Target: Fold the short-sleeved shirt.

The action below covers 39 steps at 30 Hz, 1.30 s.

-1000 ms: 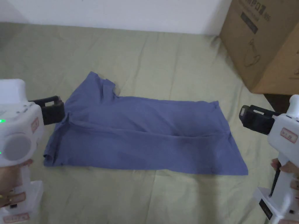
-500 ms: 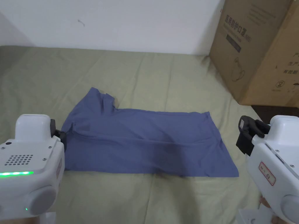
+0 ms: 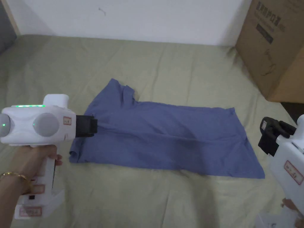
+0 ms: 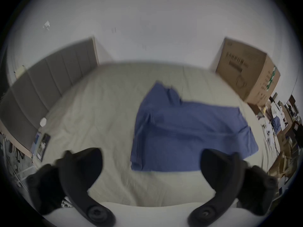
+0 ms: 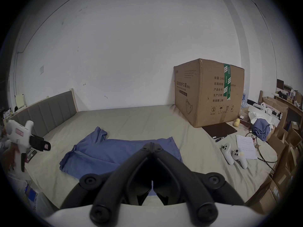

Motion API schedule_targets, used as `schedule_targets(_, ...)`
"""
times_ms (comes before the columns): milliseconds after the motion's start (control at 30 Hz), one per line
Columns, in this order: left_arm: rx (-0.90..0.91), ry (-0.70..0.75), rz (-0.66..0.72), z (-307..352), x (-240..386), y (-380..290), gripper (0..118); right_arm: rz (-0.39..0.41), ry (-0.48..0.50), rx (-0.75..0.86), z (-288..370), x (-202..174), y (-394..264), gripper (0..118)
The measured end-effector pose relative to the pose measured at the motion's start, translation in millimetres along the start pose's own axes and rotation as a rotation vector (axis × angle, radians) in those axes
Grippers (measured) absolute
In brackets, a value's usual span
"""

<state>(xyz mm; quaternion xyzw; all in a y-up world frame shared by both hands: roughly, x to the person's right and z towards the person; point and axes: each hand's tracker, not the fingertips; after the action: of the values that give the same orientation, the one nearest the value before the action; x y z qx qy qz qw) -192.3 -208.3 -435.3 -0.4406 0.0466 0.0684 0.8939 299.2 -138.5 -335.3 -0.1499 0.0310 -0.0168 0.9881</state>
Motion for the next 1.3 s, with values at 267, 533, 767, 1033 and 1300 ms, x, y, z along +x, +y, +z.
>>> schedule_targets(267,-0.292,0.103,0.122,-84.7,-29.0,-15.4,117,0.015,-0.037,-0.066,-11.8,7.1,-10.7,0)
schedule_targets(533,-0.359,0.052,0.115,-113.9,-10.7,-42.5,15,0.023,-0.071,-0.116,-21.9,17.1,-21.0,0)
schedule_targets(767,-0.28,0.071,0.127,-93.7,-10.0,-39.9,7,0.035,-0.092,-0.192,-42.8,28.4,-18.2,5)
schedule_targets(1033,-0.142,0.023,0.148,-54.6,-11.2,-23.7,7,-0.032,-0.069,-0.604,-141.8,66.9,-28.3,117)
schedule_targets(1300,-0.173,0.03,0.186,-65.8,-16.3,-33.8,7,-0.095,-0.238,-0.901,-200.5,101.8,-93.4,102)
